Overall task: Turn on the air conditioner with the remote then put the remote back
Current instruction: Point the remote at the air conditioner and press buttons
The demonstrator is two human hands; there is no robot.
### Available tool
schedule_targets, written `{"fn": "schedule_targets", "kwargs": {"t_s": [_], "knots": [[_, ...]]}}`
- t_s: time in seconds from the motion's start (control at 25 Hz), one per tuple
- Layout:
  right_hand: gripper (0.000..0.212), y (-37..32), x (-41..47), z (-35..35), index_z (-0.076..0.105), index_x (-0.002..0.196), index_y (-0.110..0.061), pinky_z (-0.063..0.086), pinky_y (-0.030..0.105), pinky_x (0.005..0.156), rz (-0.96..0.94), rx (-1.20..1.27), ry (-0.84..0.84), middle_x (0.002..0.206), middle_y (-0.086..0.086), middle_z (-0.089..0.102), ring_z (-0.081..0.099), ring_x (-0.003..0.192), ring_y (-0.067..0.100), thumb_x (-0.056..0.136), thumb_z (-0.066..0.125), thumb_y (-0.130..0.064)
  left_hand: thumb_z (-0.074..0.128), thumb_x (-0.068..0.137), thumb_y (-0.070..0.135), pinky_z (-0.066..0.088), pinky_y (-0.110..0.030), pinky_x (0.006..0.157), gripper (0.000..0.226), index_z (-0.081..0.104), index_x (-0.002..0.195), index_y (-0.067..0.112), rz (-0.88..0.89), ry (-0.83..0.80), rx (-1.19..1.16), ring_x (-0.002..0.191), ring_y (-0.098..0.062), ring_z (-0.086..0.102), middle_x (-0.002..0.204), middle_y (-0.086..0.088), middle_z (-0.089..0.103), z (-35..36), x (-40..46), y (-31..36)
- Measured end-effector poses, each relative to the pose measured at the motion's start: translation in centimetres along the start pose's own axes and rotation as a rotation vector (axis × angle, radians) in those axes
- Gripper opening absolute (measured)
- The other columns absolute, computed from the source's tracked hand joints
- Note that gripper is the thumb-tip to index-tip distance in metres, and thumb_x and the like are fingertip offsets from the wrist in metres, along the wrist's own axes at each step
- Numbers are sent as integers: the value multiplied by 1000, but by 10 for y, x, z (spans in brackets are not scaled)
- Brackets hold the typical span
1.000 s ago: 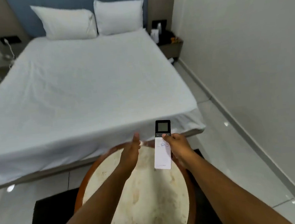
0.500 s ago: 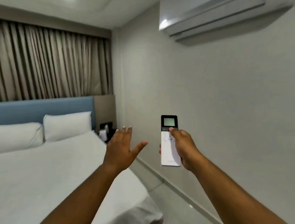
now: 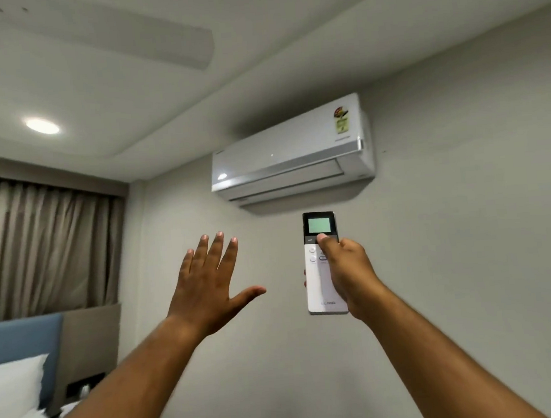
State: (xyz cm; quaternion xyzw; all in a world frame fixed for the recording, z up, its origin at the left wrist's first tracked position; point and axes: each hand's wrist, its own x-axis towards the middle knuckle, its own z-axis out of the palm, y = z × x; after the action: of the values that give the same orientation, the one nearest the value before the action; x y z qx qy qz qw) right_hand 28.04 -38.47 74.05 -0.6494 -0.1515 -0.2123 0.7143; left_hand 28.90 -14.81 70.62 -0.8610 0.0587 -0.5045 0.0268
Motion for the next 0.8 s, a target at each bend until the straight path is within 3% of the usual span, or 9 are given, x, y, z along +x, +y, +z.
{"fn": "schedule_targets", "kwargs": {"t_s": [0.16,0.28,0.44,0.56,0.68,0.8], "knots": [[34,-21,6,-18,57,98,-3,54,36,62,-87,-59,55,80,13,65,63,65,29,94,54,-37,5,69,88,-2,-44,117,104,-3,150,22,35,76,-31,147,-27,-9,161,-6,-4,-16,38,29],[31,-32,6,-27,56,93,-9,49,26,54,-119,-82,79,77,8,64,61,60,23,95,52,-40,4,69,88,-5,-43,116,104,-4,149,22,67,101,-46,147,-26,-10,161,-6,-5,-22,52,46],[31,-37,4,-31,55,97,-13,61,46,66,-77,-62,18,91,18,71,73,77,40,96,52,-44,0,66,89,-8,-43,115,103,-13,146,26,63,90,-51,146,-25,-15,160,-4,-10,-20,56,52],[30,-37,0,-29,52,102,-14,61,43,57,-33,18,-67,90,15,71,75,67,38,96,51,-44,-3,64,90,-5,-48,116,101,-19,142,28,40,86,-65,146,-26,-13,159,-3,-11,-20,56,50],[30,-31,-2,-27,52,102,-17,61,49,62,-30,11,-67,90,15,70,75,65,36,96,51,-46,-6,62,90,-3,-50,117,100,-21,140,29,29,76,-75,146,-26,-13,160,-3,-11,-19,54,48],[27,-28,-4,-24,52,103,-20,62,45,61,-50,-5,-53,91,17,70,75,65,35,96,50,-46,-5,63,90,-5,-48,117,100,-22,140,29,35,77,-68,146,-25,-13,160,-4,-11,-18,52,46]]}}
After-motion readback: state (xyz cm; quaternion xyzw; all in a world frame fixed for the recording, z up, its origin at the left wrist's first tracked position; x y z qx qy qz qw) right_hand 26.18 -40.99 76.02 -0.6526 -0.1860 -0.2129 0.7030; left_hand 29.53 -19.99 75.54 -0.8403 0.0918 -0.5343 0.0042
